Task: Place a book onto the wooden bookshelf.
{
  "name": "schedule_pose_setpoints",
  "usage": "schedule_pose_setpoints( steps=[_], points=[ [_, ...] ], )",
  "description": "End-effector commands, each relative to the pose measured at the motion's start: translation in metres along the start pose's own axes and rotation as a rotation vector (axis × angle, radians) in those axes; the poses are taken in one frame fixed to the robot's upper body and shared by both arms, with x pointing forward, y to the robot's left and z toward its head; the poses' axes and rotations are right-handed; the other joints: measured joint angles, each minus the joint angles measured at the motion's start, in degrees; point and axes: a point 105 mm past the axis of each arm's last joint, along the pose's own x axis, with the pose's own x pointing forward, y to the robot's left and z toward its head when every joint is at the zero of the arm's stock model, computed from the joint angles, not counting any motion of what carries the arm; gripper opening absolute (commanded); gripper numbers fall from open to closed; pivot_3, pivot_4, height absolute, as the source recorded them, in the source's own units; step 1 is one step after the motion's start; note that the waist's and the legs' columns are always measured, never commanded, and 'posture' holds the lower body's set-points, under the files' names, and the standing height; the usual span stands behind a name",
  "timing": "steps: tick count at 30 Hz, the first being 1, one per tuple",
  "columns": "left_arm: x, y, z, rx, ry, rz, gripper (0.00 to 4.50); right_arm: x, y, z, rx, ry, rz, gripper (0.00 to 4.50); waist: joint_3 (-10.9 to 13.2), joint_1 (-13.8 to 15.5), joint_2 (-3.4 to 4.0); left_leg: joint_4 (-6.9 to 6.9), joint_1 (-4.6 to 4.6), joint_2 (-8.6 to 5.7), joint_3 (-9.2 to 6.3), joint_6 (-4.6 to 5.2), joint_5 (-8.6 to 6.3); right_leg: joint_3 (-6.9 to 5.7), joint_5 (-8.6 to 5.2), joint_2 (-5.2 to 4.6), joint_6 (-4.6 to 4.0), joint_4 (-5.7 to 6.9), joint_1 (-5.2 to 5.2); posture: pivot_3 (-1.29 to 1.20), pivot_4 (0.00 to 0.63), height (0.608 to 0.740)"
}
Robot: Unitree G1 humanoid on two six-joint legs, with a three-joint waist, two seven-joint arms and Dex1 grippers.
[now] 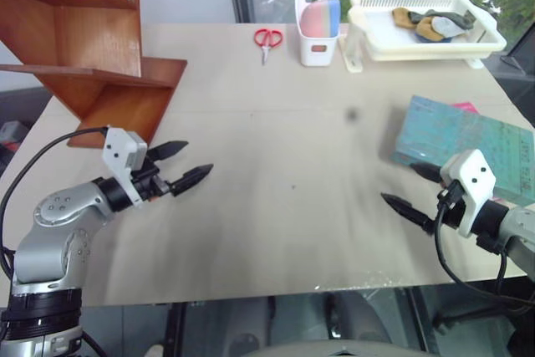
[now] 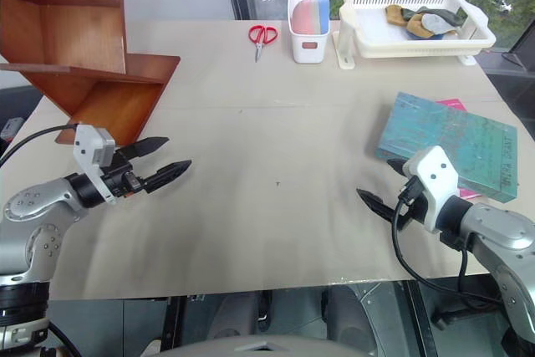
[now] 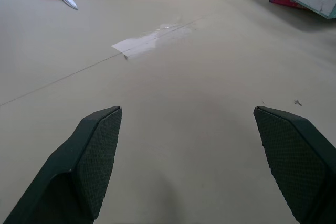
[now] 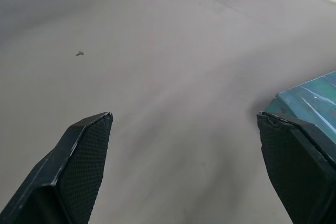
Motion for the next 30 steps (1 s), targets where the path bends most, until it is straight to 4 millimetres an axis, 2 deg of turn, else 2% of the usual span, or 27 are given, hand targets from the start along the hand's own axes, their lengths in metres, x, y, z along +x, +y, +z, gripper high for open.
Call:
schedule_pose_setpoints(
  steps=[1, 8, 12, 15, 17, 19, 21, 27, 28, 30],
  points=[
    [0.0, -0.005, 0.015, 0.04, -0.052, -0.01, 4.34, 0.001, -0.001, 0.007, -0.021, -0.02, 0.004, 4.5, 0.0, 0.0, 0.0, 0.0, 0.0, 0.0, 0.0, 0.0, 0.0, 0.0, 0.0, 0.0, 0.0, 0.0, 0.0, 0.0, 0.15, 0.74],
    [0.009, -0.022, 0.024, 0.066, -0.092, -0.076, 4.34, 0.009, -0.007, 0.013, -0.045, -0.054, -0.017, 4.5, 0.0, 0.0, 0.0, 0.0, 0.0, 0.0, -0.01, 0.0, 0.0, 0.0, 0.0, 0.01, 0.0, 0.01, 0.0, 0.0, 0.15, 0.74],
    [0.02, -0.05, 0.036, 0.05, -0.148, -0.209, 4.34, 0.012, -0.018, 0.013, -0.081, -0.029, -0.081, 4.5, 0.0, 0.0, -0.01, 0.01, 0.0, -0.01, 0.01, 0.0, 0.0, 0.02, 0.01, 0.0, 0.01, 0.01, 0.0, 0.0, 0.15, 0.74],
    [0.027, -0.069, 0.049, 0.064, -0.189, -0.305, 4.34, 0.011, -0.046, 0.015, -0.093, -0.018, -0.225, 4.5, 0.0, 0.0, -0.01, 0.01, -0.02, -0.02, -0.01, 0.0, 0.0, 0.01, 0.01, 0.01, 0.01, 0.02, 0.0, 0.0, 0.15, 0.74],
    [0.034, -0.077, 0.058, 0.095, -0.23, -0.338, 4.34, 0.008, -0.074, 0.021, -0.086, -0.037, -0.342, 4.5, 0.0, 0.0, 0.0, 0.04, 0.01, -0.03, 0.02, 0.0, 0.0, 0.03, 0.01, 0.01, 0.02, 0.03, 0.01, 0.0, 0.15, 0.74],
    [0.039, -0.094, 0.067, 0.127, -0.265, -0.432, 4.5, -0.002, -0.101, 0.023, -0.038, -0.029, -0.43, 3.99, 0.0, 0.0, -0.01, 0.07, 0.01, -0.05, 0.05, 0.01, 0.01, 0.06, 0.02, 0.01, 0.02, 0.06, 0.0, 0.0, 0.15, 0.74],
    [0.044, -0.107, 0.073, 0.133, -0.293, -0.51, 4.5, -0.009, -0.113, 0.021, -0.03, 0.003, -0.455, 3.33, 0.0, 0.1, 0.0, 0.07, 0.01, -0.06, 0.04, 0.01, 0.01, 0.08, 0.01, 0.03, 0.02, 0.08, 0.01, 0.0, 0.15, 0.74],
    [0.051, -0.117, 0.076, 0.126, -0.303, -0.622, 4.5, -0.019, -0.126, 0.011, -0.042, 0.089, -0.483, 0.38, 0.0, -0.2, 0.01, 0.02, -0.03, -0.07, 0.01, 0.05, -0.02, 0.11, 0.0, 0.09, 0.02, 0.07, -0.01, 0.0, 0.15, 0.74],
    [0.052, -0.117, 0.076, 0.129, -0.303, -0.627, 4.5, -0.021, -0.129, 0.009, -0.04, 0.1, -0.497, 0.06, 0.0, -0.3, 0.02, 0.02, -0.03, -0.07, 0.02, 0.05, -0.02, 0.13, 0.0, 0.11, 0.02, 0.07, -0.02, 0.0, 0.15, 0.74],
    [0.053, -0.117, 0.076, 0.132, -0.302, -0.634, 4.5, -0.025, -0.133, 0.006, -0.043, 0.119, -0.525, 0.06, 0.0, -0.3, 0.02, 0.02, -0.02, -0.07, 0.04, 0.05, -0.02, 0.15, 0.0, 0.11, 0.03, 0.07, -0.02, 0.0, 0.15, 0.74]
  ],
)
